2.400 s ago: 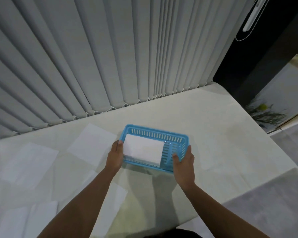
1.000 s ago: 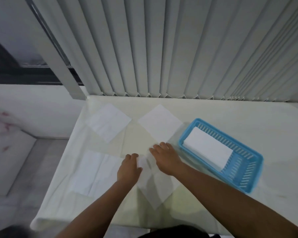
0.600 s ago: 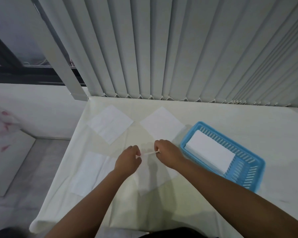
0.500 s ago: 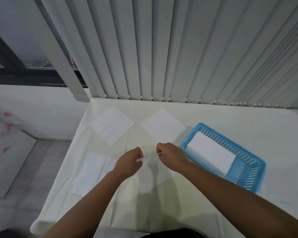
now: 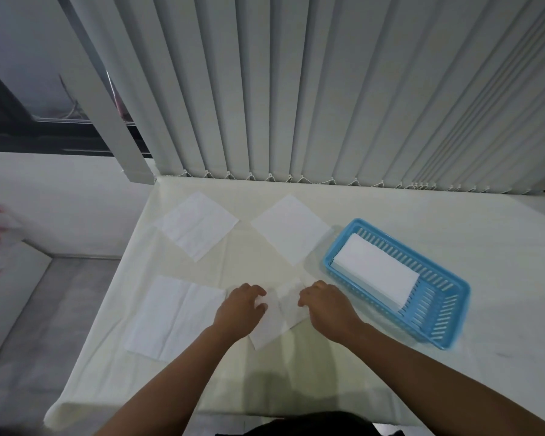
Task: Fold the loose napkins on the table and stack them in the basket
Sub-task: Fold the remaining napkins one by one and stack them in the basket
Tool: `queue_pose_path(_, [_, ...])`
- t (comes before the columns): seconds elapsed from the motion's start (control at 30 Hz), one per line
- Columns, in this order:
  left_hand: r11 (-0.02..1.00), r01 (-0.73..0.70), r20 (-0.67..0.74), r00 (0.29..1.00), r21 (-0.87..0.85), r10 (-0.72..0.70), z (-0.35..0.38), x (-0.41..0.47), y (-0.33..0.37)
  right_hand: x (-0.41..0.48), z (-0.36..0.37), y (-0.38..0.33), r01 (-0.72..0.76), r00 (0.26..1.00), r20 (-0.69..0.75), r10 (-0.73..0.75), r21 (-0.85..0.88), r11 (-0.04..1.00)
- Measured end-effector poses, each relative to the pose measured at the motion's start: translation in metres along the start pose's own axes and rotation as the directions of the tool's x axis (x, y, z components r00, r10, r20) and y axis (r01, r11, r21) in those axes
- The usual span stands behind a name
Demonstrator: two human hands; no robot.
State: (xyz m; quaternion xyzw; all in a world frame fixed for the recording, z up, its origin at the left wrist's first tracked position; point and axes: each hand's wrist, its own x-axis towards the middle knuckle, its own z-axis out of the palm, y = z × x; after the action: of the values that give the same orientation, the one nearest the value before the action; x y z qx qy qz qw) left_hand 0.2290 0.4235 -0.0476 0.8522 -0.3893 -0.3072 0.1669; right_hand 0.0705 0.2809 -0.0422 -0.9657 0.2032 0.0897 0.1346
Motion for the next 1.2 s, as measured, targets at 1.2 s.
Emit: queue_pose_path(1.2, [0.190, 0.111, 0.044, 0.944, -0.976, -0.326, -0.016, 0.023, 0.067, 0.002, -0.044, -0.034, -0.308, 0.723, 0.173, 0.669, 0.947, 0.087])
